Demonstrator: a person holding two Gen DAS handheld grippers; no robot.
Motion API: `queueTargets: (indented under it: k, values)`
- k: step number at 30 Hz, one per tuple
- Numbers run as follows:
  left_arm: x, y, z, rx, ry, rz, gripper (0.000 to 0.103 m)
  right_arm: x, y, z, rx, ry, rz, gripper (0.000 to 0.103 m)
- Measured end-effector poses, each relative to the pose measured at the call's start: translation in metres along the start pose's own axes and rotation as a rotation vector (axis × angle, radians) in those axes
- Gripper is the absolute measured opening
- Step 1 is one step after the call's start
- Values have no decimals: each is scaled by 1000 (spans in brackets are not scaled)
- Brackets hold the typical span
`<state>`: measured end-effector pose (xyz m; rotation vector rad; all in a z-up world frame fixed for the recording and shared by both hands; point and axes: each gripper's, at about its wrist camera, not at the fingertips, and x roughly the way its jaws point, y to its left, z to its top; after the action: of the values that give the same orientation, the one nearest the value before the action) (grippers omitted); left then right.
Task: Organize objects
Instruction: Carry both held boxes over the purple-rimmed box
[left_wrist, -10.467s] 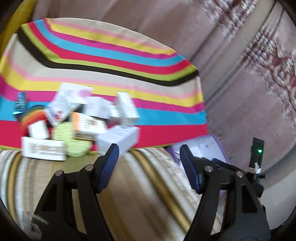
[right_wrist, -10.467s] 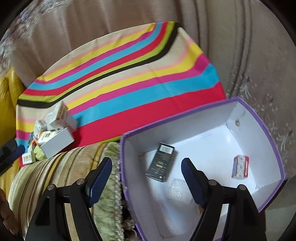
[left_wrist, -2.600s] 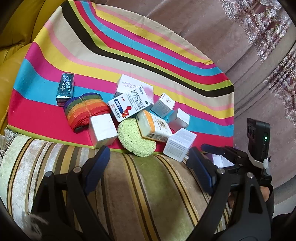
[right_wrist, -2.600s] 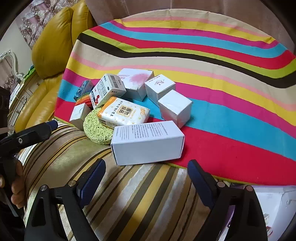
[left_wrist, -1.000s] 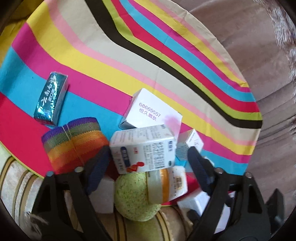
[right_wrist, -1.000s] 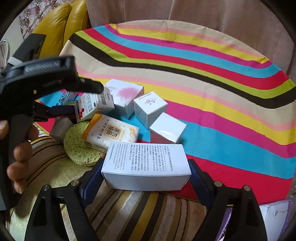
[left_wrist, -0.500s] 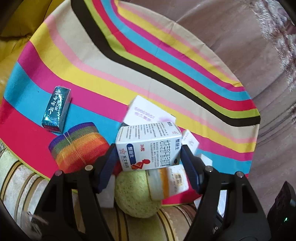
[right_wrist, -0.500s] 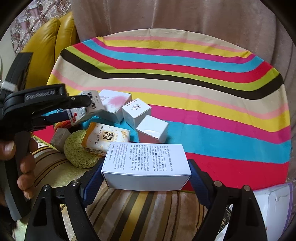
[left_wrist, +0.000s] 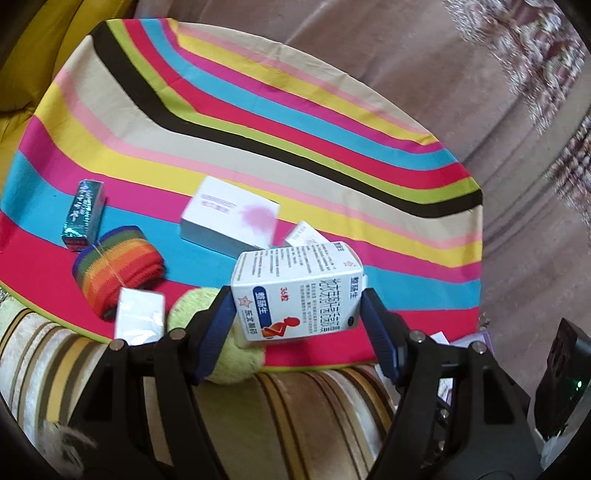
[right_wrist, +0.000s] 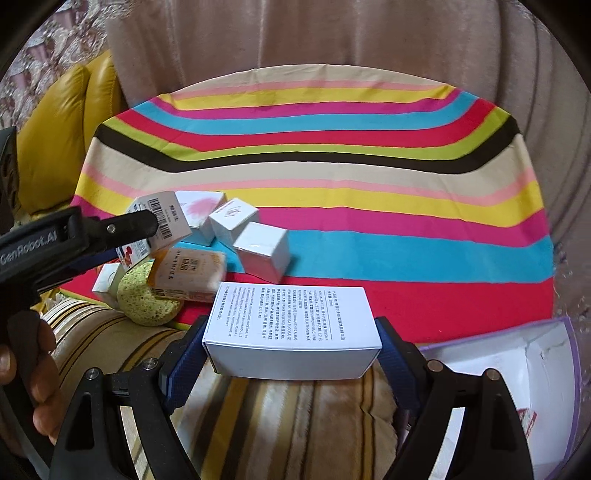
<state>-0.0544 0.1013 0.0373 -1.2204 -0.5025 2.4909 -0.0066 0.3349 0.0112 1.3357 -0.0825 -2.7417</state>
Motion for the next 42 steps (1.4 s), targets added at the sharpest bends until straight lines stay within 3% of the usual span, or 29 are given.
queueTargets:
  k: [17,30,42]
  values:
    - [0,-75,-41,200,82,-98,72,-41,-58,-31,157,-31,-88,86]
    - [13,-136,-69,364,169,-170,72,-65,-144,-69,342,-12,-225,86]
    - [27,-193,-100,509,248,-256,72,-86,-206,-80,463,-52,-334,87]
